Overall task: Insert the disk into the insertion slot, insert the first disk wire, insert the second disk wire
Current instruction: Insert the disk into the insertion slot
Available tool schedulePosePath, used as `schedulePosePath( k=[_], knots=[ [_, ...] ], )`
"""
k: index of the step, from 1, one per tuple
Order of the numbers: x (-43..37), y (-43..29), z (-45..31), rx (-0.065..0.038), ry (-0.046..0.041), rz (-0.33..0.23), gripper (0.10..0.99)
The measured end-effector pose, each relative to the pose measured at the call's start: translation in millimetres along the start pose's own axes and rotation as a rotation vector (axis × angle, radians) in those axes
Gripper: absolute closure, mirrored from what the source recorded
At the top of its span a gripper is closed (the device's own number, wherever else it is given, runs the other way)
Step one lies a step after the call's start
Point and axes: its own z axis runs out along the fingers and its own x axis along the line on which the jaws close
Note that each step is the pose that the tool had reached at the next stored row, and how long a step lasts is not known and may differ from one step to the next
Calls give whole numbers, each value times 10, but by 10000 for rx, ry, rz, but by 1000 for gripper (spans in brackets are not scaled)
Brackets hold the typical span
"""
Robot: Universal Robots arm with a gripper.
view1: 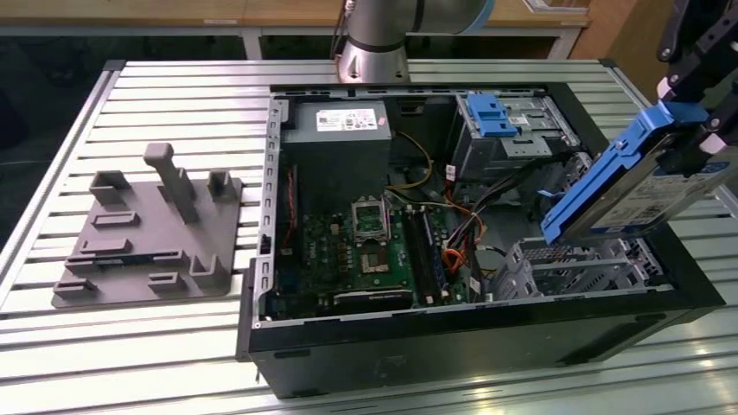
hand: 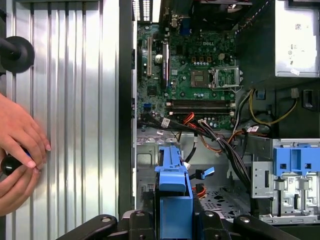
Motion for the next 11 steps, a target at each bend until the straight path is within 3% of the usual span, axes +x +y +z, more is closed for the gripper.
schedulePosePath(
  k=[11],
  knots=[
    [-98, -1, 21, 0, 2, 1, 722]
  ],
)
